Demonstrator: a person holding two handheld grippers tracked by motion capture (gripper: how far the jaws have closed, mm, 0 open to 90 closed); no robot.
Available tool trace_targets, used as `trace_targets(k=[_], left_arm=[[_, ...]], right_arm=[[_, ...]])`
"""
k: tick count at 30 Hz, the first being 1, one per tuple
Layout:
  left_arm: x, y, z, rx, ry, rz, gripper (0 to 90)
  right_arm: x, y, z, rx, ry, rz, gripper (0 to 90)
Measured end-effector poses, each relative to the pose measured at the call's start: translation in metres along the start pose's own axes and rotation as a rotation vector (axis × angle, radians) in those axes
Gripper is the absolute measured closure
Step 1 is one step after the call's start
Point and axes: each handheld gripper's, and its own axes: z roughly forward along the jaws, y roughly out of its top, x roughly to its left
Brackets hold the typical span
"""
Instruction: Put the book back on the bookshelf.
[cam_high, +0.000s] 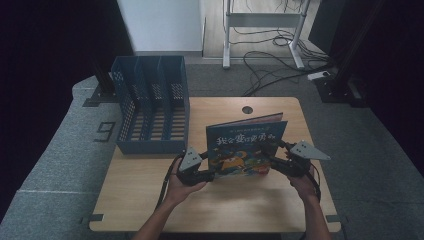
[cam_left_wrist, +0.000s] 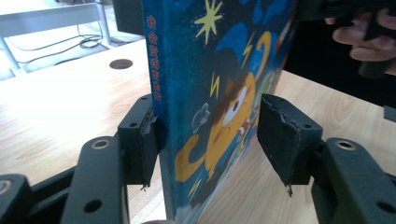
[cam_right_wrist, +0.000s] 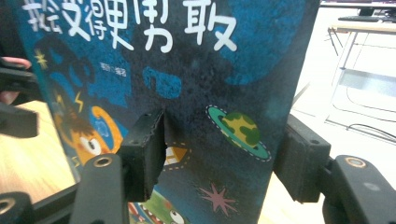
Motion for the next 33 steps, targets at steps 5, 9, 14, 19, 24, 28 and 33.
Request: trace_targets(k=[5,9,14,19,24,28,33], left_arm=[[-0.0039,-0.0009,0.0004,0.002,-0.020,0.014,40.4],[-0.0052,-0.0011,0.0008,0.001,-0.025,0.018,40.3],[-0.0050,0.0008,0.0037,0.001,-0.026,0.016,40.4],[-0.0065,0.0037,0.0063,-0.008,-0.013,0.008,43.2],[-0.0072,0.0040,0.0069,-0.010,0.007,-0.002,45.8],[-0.0059,0.0043,0.0065,-0.013,0.006,-0.010,47.8],[-0.0035,0.0047,0.0051,-0.012,0.005,-0.015,48.6]], right_arm=[[-0.0030,0.0002,0.0030,0.000,0.007,-0.005,35.1],[-0.0035,0.0007,0.0039,0.002,0.012,-0.009,35.4],[-0.0045,-0.0001,0.0021,-0.001,0.022,-0.007,37.1],[-0.0047,-0.0008,0.0008,-0.003,0.029,-0.009,37.0],[-0.0038,-0.0016,0.0001,-0.008,0.032,-0.008,36.9],[-0.0035,-0.0016,0.0000,-0.008,0.033,-0.008,37.0],[-0.0009,-0.0019,0.0027,-0.016,0.039,-0.014,36.8]])
